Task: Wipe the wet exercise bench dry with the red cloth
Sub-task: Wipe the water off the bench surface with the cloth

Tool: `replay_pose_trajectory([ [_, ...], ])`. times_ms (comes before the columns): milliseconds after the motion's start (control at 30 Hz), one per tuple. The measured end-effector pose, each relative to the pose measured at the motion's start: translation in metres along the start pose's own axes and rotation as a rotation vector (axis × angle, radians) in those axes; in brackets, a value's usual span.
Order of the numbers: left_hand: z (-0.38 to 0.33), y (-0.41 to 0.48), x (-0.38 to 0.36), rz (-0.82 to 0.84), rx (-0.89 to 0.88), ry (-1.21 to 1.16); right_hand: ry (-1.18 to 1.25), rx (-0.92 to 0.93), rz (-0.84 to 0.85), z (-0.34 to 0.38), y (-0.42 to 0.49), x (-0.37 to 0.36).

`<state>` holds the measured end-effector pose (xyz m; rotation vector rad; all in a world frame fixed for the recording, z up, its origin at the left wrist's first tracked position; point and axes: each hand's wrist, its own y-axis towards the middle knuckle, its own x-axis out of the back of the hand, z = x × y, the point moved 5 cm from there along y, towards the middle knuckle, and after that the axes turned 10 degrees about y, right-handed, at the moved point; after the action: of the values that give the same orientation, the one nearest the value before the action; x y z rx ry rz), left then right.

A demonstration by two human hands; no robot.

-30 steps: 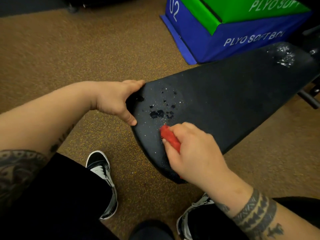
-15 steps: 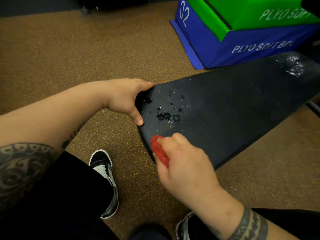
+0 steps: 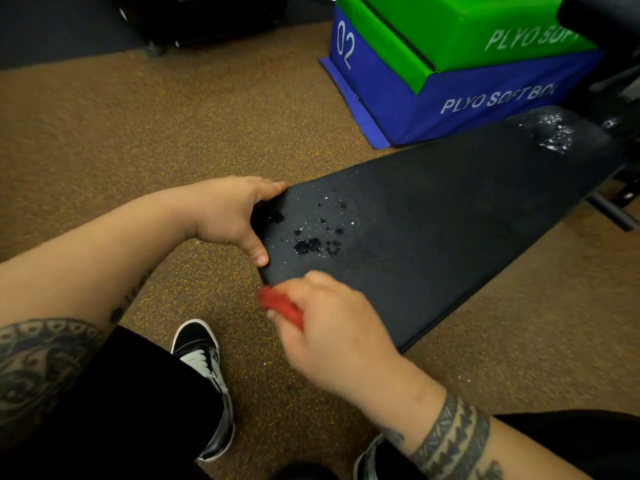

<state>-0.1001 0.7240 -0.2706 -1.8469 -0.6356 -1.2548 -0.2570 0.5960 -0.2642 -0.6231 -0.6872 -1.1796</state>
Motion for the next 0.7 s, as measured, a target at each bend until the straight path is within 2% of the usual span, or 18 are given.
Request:
replay_pose_trajectory([
  [67,0.001,-0.002,0.001,0.008,-0.007,-0.050,0.200,-0.013,0.018,-0.002,0.003,0.004],
  [167,0.001,-0.006,0.009,-0.027,-0.012,-0.205,0.503,-0.088,-0.139,-0.023,0.011,0.028],
  [267,-0.015,-0.010,0.030,-0.222,-0.067,-0.638,0.931,-0.194,-0.275,-0.043,0.020,0.045],
  [300,-0.024,-0.012,0.035,-0.236,-0.086,-0.793,1.108,-0.216,-0.287,-0.046,0.023,0.045],
  [367,-0.040,-0.015,0.032,-0.142,-0.139,-1.042,1.338,-0.234,-0.302,-0.048,0.027,0.047],
  [433,-0.055,-0.016,0.027,-0.072,-0.209,-1.117,1.346,-0.257,-0.322,-0.049,0.030,0.048],
  [533,-0.062,-0.017,0.027,-0.164,-0.247,-1.156,1.182,-0.246,-0.327,-0.045,0.035,0.053],
  [633,-0.058,-0.024,0.041,-0.243,-0.274,-1.324,1.006,-0.097,-0.324,-0.032,0.041,0.071],
  [700,-0.047,-0.029,0.056,-0.341,-0.271,-1.381,1.001,0.017,-0.287,-0.021,0.045,0.083],
])
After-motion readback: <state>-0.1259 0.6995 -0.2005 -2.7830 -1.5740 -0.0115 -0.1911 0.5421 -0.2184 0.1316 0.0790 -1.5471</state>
